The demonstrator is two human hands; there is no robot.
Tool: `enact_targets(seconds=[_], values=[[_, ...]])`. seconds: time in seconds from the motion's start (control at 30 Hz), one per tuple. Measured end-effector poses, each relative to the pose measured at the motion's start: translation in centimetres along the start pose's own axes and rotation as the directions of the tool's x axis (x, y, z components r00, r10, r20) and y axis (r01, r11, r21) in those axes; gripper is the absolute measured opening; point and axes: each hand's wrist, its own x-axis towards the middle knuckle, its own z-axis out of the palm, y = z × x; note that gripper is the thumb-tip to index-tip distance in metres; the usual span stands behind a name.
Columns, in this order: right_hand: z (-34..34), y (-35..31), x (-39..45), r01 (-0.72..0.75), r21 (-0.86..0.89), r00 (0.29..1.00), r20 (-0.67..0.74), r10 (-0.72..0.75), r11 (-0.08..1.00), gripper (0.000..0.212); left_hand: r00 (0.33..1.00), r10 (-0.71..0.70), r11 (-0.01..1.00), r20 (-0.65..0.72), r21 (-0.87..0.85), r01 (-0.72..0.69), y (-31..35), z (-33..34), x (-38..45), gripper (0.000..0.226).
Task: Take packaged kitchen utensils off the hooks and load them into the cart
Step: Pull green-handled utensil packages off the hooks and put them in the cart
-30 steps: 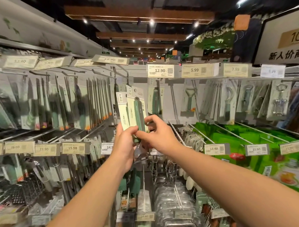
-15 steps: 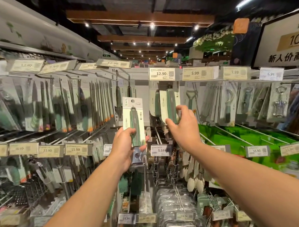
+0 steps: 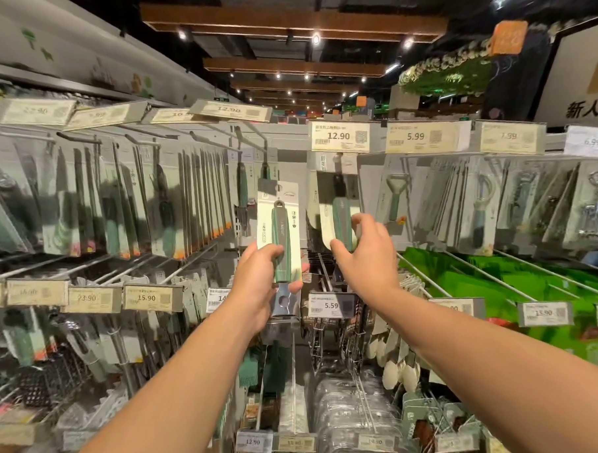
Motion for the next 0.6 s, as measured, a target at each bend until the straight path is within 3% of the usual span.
enact_targets(seconds=[0.17,0.33,0.47,0.6], values=[[1.1,-0.1,3.0,-0.032,0.023,0.994,0.11,0.029,0.999,0.053,1.0,0.006,1.0,-0.002,-0.003,-0.006,0.2,0.6,2.2,0.05],[2.3,0.5,6.1,-0.072,-0.009,0.978,0.193,0.072,0.997,0.023,1.0,0.016,1.0,-0.023,0.005,-0.016,0.0,1.2,4.0,0.047],[3.3,1.6,7.0,-0.106,-0.024,0.972,0.209,0.108,0.994,0.01,0.999,-0.012,1.0,-0.04,0.018,0.013,-0.3,1.2,5.1,0.047],[3.2,1.0,5.9,-0.06,-0.042,0.99,0.126,0.065,0.997,0.018,0.997,0.002,0.997,-0.075,0.077,0.004,-0.5,1.1,6.3,0.053]])
